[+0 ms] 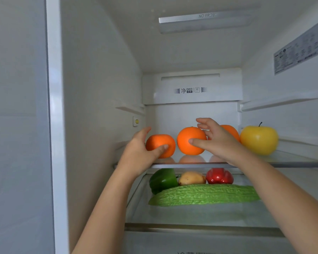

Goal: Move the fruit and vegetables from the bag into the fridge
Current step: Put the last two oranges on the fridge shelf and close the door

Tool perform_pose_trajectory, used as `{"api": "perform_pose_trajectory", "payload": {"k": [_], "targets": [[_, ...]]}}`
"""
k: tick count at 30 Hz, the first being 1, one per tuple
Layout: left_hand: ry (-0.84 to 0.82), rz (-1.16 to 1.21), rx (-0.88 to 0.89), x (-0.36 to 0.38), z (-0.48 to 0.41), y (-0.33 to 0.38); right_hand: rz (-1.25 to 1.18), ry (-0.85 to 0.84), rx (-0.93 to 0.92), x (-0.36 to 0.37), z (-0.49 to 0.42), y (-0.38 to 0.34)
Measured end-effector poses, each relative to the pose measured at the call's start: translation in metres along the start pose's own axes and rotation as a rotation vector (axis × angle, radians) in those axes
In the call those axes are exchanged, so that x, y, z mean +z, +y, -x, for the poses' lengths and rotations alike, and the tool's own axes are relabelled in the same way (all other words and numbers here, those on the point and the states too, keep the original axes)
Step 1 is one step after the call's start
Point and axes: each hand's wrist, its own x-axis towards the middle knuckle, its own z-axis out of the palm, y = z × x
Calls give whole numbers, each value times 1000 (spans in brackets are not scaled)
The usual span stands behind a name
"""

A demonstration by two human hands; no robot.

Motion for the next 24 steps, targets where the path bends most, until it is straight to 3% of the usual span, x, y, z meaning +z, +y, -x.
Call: {"api": "perform_pose_trajectory", "payload": {"k": [13, 19, 24], "targets": [[244, -267, 345, 3, 59, 10, 527, 199, -350, 18, 70, -30], [236, -92, 342, 17, 117, -1, 573, 257, -332, 37, 122, -39], [183, -147, 382, 22, 159, -19, 702, 287, -330, 59, 172, -34]]}}
